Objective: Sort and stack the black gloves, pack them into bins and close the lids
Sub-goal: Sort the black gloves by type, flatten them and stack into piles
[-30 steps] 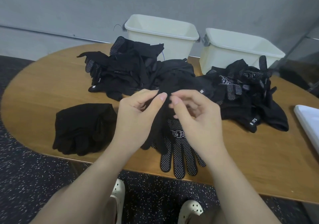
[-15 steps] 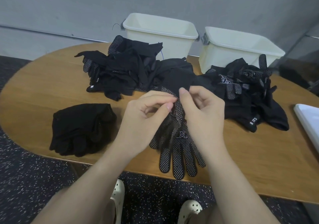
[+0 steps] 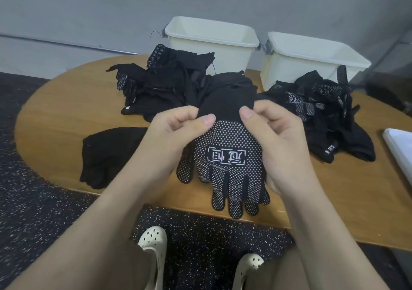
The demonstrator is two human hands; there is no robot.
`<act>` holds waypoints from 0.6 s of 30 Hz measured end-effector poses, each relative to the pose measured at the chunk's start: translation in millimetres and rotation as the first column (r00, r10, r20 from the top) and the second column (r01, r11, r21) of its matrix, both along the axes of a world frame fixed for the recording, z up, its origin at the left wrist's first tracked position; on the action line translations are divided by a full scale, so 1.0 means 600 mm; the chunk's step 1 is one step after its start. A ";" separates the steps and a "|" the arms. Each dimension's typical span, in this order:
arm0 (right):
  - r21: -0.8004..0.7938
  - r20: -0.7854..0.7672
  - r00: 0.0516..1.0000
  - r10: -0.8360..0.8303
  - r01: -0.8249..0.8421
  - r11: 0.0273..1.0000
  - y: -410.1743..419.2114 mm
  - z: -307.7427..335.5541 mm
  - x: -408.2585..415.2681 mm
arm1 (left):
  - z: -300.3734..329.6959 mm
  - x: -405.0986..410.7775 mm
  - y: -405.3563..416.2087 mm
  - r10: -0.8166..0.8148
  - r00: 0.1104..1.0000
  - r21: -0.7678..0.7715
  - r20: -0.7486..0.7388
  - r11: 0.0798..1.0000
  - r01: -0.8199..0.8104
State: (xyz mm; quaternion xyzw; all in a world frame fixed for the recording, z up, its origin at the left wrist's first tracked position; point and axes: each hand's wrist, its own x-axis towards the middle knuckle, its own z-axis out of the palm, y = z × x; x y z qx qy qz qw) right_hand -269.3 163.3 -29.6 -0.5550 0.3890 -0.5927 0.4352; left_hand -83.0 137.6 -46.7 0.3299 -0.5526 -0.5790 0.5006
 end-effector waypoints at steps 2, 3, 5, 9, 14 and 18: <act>0.032 0.039 0.998 0.044 -0.045 0.998 0.016 -0.001 -0.001 | 0.006 0.012 0.015 -0.034 0.999 -0.009 -0.043 0.999 0.034; 0.037 0.061 0.996 0.064 -0.067 0.997 0.026 -0.002 -0.002 | 0.008 0.015 0.022 -0.037 0.998 -0.009 -0.046 0.999 0.036; 0.065 0.114 0.989 0.089 -0.097 0.993 0.043 -0.006 -0.001 | 0.010 0.016 0.037 -0.030 0.999 0.003 -0.035 1.000 0.030; 0.171 0.047 0.998 0.035 -0.043 0.984 0.042 -0.033 -0.010 | 0.006 0.000 0.043 0.006 0.999 0.069 0.037 0.998 -0.008; 0.178 -0.286 0.953 -0.103 0.158 0.971 0.000 -0.069 -0.028 | -0.037 -0.012 0.001 0.113 0.918 0.025 0.381 0.991 -0.132; 0.117 -0.426 0.895 -0.136 0.203 0.972 -0.047 -0.086 -0.029 | -0.055 -0.019 -0.028 0.213 0.856 -0.022 0.472 0.973 -0.230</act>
